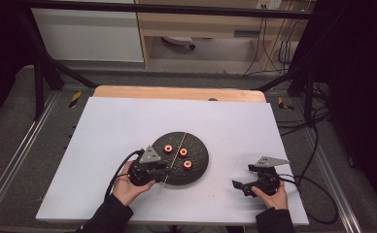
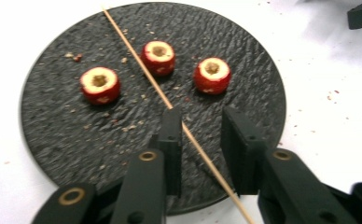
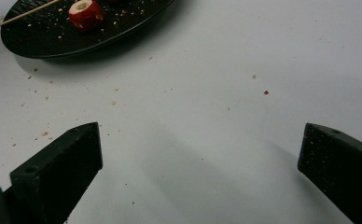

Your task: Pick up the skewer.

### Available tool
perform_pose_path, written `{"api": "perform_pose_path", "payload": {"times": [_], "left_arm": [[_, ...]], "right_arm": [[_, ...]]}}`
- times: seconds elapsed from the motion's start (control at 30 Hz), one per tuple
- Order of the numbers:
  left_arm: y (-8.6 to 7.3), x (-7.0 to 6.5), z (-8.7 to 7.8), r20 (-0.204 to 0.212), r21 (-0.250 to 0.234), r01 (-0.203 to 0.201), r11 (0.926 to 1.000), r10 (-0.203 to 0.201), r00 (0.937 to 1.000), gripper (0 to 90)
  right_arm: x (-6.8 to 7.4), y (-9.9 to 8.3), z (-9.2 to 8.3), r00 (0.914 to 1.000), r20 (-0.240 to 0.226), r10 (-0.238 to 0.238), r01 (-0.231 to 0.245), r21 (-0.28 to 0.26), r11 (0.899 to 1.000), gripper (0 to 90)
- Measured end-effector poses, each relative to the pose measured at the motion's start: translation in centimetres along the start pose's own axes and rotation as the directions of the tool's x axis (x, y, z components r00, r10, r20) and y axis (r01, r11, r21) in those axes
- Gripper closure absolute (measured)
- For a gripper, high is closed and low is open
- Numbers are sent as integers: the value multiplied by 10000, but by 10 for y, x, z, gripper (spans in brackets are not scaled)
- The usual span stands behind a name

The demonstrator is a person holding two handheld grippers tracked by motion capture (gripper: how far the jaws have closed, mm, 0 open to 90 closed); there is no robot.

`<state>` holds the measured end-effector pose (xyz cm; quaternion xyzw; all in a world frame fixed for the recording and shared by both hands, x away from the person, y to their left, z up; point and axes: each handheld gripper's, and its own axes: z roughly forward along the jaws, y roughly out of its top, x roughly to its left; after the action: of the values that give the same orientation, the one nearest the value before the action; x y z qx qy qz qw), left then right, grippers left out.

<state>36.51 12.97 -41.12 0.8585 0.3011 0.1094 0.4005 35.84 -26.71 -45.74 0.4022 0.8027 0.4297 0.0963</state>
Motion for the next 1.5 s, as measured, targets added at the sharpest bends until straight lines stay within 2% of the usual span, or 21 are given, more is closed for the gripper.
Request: {"api": "perform_pose_path", "payload": {"times": [0.27, 0.37, 0.53, 0.8, 1.27, 1.3, 1.37, 1.4, 1.43, 1.47, 1.5], "left_arm": [[0, -5, 11, 226, 355, -18, 9994, 10, 9997, 833], [-1, -6, 14, 330, 442, 90, 9990, -105, 9994, 894], [-5, -7, 18, 471, 732, 77, 9973, -112, 9988, 897], [-9, -4, 16, 225, 992, 5, 9951, -27, 9997, 898], [-13, 12, 2, -500, 991, 263, 9947, -214, 9985, 897], [-9, 13, -2, -568, 944, 320, 9950, -267, 9980, 844], [-7, 14, -3, -618, 934, 322, 9951, -264, 9977, 829], [-4, 15, -5, -689, 923, 377, 9950, -313, 9971, 729], [-1, 16, -6, -749, 947, 402, 9947, -331, 9966, 729], [1, 17, -6, -777, 1069, 428, 9934, -346, 9964, 633], [4, 18, -5, -796, 1169, 449, 9921, -357, 9962, 581]], "right_arm": [[0, 0, 0, 10000, -38, 22, -22, -37, 10000, 6], [0, 0, 0, 10000, -46, 17, -17, -32, 10000, 6], [0, 0, 0, 10000, -37, -6, 6, -23, 10000, 6], [0, 0, 0, 10000, -28, -9, 9, -19, 10000, 6], [0, 0, 1, 10000, -23, 1, -1, -4, 10000, 6], [0, 0, 1, 10000, -15, 13, -13, -26, 10000, 6], [0, 0, 1, 10000, -13, 3, -3, -16, 10000, 6], [0, 0, 1, 10000, -16, 6, -6, -16, 10000, 6], [0, 0, 1, 10000, -16, 6, -6, -16, 10000, 6], [0, 0, 1, 10000, -18, 7, -7, -10, 10000, 6], [0, 0, 1, 10000, -24, -10, 10, -1, 10000, 6]]}}
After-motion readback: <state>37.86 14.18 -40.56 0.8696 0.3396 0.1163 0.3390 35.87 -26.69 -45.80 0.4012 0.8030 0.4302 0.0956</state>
